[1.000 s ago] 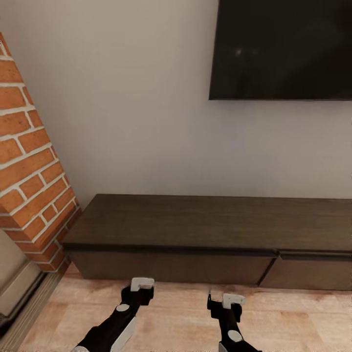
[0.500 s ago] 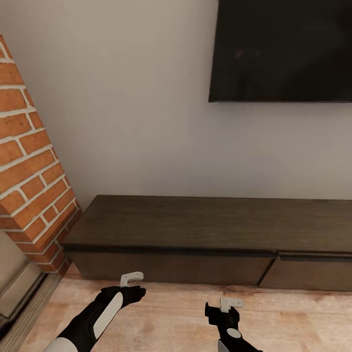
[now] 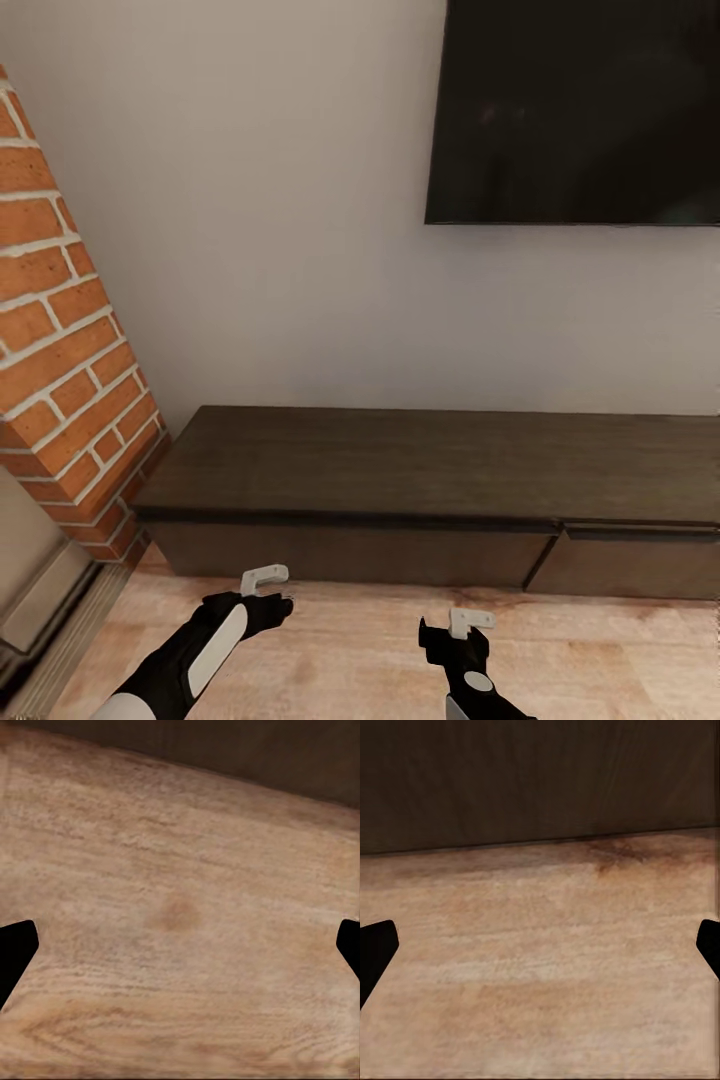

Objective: Place each of the two pumpkins and all three candles from the living room inside a cabinet in the living room (use any cabinet), then make sure every cabinet is closed, and position the cauldron so it is next to a table in the living room.

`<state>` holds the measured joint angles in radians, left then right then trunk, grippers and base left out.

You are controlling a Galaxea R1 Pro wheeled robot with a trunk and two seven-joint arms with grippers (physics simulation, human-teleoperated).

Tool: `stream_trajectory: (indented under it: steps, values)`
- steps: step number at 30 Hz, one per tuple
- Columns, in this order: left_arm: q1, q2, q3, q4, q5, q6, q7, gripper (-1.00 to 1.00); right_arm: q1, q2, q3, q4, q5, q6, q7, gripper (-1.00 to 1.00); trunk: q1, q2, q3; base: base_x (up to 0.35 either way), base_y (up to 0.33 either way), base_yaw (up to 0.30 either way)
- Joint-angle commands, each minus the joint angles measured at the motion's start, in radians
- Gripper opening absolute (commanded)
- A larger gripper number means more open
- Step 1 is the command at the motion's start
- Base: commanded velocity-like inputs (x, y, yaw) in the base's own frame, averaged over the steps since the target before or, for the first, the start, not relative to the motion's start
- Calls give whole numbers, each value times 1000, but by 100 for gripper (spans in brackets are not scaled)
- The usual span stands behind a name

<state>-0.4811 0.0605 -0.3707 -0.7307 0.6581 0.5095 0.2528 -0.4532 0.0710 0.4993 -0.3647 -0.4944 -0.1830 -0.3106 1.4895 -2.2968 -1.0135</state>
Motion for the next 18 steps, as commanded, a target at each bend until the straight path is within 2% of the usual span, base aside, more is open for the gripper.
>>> stream_trajectory:
  steps: [1,4,13,18]
  values:
    - [-1,1,-5,11,9,1,9,100,-1,0,8,0,-11,-7,-5,100,-5,7,2,-234,0,0]
    - [-1,0,-4,24,8,0,9,100,-1,0,8,0,-10,-10,-7,100,-16,28,12,-137,0,0]
    - [-1,2,-4,34,6,-6,9,100,-1,-1,8,-17,-12,-7,-8,100,-51,91,40,-20,0,0]
    - [-1,2,-4,36,6,-6,9,100,-1,-1,8,-20,-13,-9,-7,100,-70,126,56,-253,0,0]
